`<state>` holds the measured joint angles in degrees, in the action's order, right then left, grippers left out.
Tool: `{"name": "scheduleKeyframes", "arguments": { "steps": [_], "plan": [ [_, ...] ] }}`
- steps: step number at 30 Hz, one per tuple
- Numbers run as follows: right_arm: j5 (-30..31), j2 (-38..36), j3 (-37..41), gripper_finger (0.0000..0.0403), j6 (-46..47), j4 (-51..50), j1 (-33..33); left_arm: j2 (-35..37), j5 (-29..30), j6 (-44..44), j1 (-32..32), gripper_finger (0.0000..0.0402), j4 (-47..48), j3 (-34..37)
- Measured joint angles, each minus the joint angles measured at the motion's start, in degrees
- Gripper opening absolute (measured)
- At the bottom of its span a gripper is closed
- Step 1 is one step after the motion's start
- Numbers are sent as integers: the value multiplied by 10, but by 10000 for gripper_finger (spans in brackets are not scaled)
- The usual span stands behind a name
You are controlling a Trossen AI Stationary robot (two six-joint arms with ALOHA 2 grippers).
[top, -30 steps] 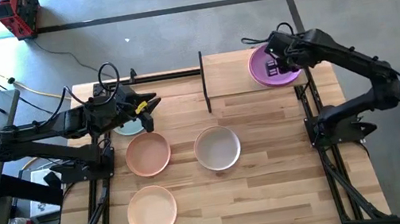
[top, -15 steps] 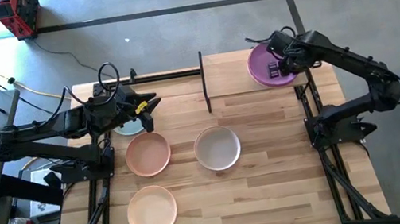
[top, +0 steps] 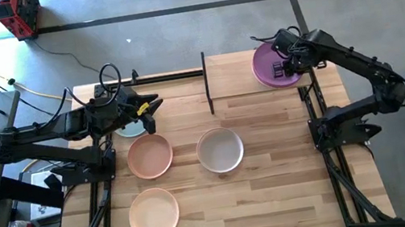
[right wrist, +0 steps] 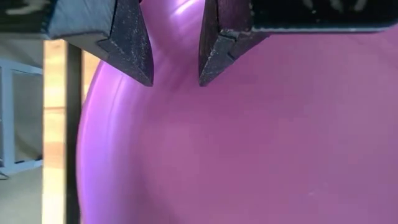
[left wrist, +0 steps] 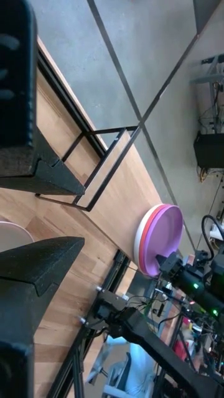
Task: Place and stack plates onto a shelf
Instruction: Stack the violet plate on top of the pink plate on the shelf, then put the brown plate on the shelf
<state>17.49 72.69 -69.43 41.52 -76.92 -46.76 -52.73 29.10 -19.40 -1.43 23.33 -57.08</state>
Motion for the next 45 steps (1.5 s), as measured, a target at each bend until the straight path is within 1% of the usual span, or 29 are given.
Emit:
{"name": "scheduleKeyframes", "arguments": {
  "steps": [4,10,13,16,21,23,25,29,35,40,45],
  "plan": [
    [8,0,0,110,0,-18,-12,0,0,0,0,108,0,0],
    [10,0,0,110,-2,-19,-26,0,0,0,0,108,0,0],
    [9,0,-1,110,-20,-16,-26,0,0,0,0,108,0,0],
    [9,0,-15,110,-31,-12,-12,0,0,0,0,108,0,0],
    [8,0,-61,110,-42,1,16,0,0,0,0,108,0,0],
    [-8,0,-81,110,-45,5,30,0,0,-1,0,108,8,0],
    [-38,0,-99,110,-50,7,47,0,0,-4,0,108,36,0],
    [-97,0,-124,110,-57,22,97,0,-22,-59,0,108,132,0],
    [-109,0,-134,110,-18,46,183,-14,-102,-163,5,108,257,0],
    [-99,0,-134,110,22,71,232,-48,-141,-223,25,108,270,18],
    [-94,0,-134,110,35,90,265,-90,-148,-282,50,108,266,47]
  ]
}}
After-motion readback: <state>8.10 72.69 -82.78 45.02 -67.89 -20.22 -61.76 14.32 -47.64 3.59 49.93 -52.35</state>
